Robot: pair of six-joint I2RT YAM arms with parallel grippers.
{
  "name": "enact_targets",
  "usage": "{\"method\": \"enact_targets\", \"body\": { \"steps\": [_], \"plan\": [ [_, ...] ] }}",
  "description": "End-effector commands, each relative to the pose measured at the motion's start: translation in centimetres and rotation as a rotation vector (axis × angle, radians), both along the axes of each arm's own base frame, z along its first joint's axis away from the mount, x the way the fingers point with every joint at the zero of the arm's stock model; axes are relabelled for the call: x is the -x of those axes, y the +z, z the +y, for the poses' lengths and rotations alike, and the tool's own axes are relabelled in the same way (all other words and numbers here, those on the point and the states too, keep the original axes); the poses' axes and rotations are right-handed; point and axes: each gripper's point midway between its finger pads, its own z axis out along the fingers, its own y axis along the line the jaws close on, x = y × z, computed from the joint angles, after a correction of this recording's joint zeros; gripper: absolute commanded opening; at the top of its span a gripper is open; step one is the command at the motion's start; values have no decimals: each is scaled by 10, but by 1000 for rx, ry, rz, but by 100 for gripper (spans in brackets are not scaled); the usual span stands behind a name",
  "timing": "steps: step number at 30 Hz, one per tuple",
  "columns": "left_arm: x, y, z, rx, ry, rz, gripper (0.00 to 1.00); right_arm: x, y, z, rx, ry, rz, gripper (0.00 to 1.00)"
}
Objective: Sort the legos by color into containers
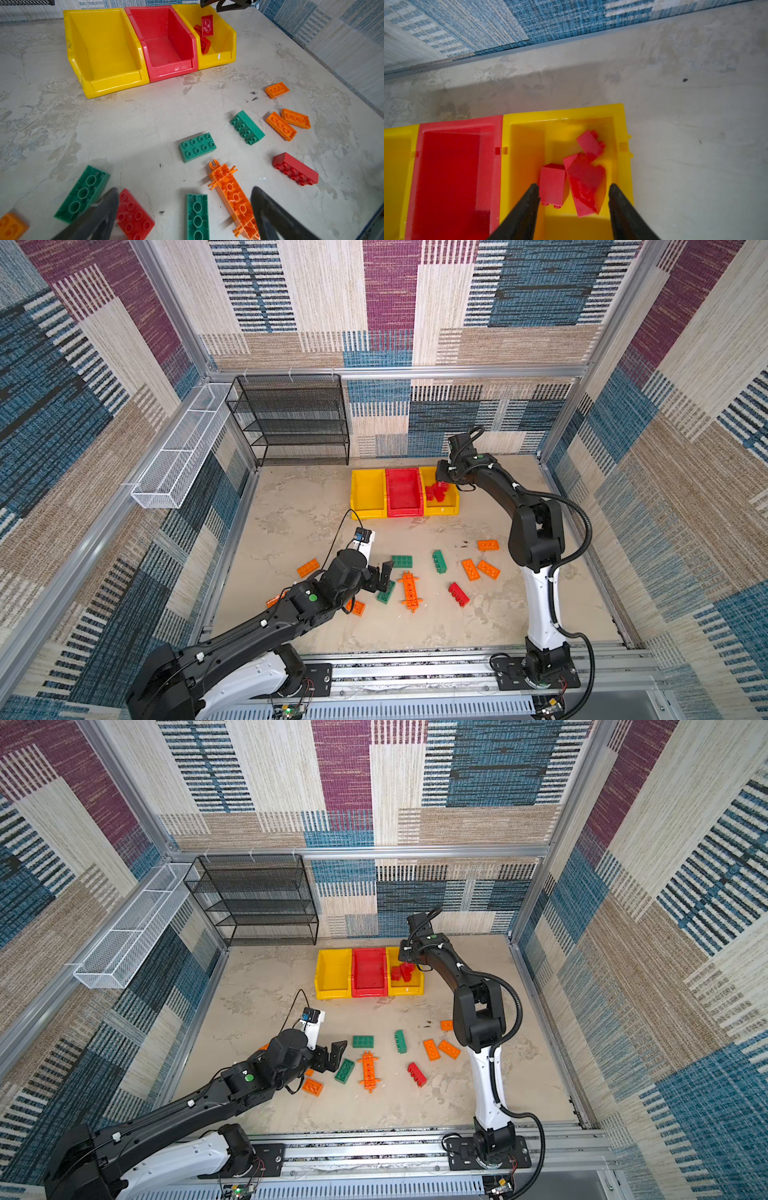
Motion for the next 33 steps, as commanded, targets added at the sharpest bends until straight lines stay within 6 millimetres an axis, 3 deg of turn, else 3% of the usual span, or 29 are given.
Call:
{"method": "enact_targets", "body": {
  "steps": [1,4,7,17,20,23,26,33],
  "plan": [
    [-1,1,3,-8,20,8,99,5,12,4,-2,36,-10,67],
    [1,2,4,-3,17,11,99,23,23,4,2,40,-25,67],
    [6,6,7,16,12,7,99,61,23,7,28,54,-11,66],
    [31,2,23,102,1,34,99,246,-35,-2,7,123,171,63],
    [35,-1,27,121,12,37,99,284,-44,-7,47,129,201,63],
    [35,-2,28,135,20,40,99,305,-44,-14,54,129,211,62],
    [35,-1,26,151,20,47,99,319,-44,-7,-7,162,211,62],
    [36,-7,31,129,46,75,99,338,-71,4,-60,163,278,58]
  ]
}}
